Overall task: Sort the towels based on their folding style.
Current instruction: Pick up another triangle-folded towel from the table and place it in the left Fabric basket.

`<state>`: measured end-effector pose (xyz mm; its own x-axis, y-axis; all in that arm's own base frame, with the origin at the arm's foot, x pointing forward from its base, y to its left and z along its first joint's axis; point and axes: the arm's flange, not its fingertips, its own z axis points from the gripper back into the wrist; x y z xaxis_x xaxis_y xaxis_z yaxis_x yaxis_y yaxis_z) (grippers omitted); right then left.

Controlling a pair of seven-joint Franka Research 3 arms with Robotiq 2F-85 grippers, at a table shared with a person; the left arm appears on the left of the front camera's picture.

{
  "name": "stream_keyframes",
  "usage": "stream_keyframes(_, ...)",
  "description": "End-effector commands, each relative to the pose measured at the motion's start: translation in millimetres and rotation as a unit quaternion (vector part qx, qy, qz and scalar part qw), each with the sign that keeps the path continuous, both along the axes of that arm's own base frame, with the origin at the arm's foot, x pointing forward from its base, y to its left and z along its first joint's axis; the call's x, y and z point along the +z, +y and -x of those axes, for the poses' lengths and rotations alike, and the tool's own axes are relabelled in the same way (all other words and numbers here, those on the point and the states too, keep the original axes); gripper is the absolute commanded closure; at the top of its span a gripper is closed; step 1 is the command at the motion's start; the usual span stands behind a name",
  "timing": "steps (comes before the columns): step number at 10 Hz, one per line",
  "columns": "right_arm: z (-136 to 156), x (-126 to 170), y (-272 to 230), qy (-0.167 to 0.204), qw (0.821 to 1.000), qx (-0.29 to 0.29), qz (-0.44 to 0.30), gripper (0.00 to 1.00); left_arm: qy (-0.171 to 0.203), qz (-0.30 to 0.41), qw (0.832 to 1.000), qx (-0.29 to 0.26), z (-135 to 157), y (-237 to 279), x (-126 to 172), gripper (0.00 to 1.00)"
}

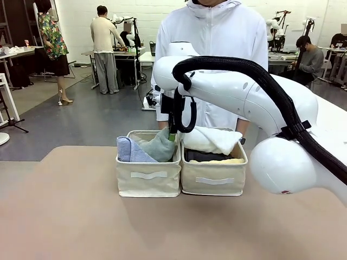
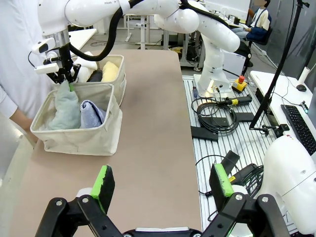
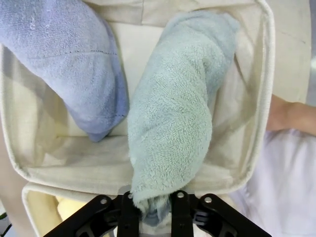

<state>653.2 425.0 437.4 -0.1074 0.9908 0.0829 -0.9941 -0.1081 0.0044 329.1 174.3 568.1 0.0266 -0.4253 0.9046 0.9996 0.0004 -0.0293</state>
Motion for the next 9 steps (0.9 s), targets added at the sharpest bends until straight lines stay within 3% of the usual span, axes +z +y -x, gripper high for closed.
stream_keyframes(1,18.3,-10.1,-6.4,-0.008,1.000,-0.003,0.015,0.62,-0.014,0.008,1.000,-0.002,0.4,1.1,0.1,0.00)
stream_keyframes(4,24.6,-5.8,-5.1,-0.018,1.000,0.000,0.018,0.29,-0.014,0.008,1.000,-0.002,0.4,1.1,0.1,0.00)
stream_keyframes(5,26.3,-4.4,-4.9,-0.021,1.000,0.000,0.018,0.42,-0.014,0.008,1.000,-0.002,0.4,1.1,0.1,0.00)
stream_keyframes(6,27.6,-3.4,-5.0,-0.023,1.000,0.000,0.018,0.09,-0.014,0.008,1.000,-0.002,0.4,1.1,0.1,0.00)
stream_keyframes(7,27.9,-3.0,-4.9,-0.025,1.000,0.000,0.018,0.22,-0.014,0.008,1.000,-0.002,0.4,1.1,0.1,0.00)
stream_keyframes(8,28.0,-2.9,-4.9,-0.026,1.000,-0.001,0.018,0.00,-0.014,0.008,1.000,-0.002,0.4,1.1,0.1,0.00)
stream_keyframes(9,27.9,-2.7,-4.8,-0.027,0.999,-0.001,0.018,0.02,-0.014,0.008,1.000,-0.002,0.4,1.1,0.1,0.00)
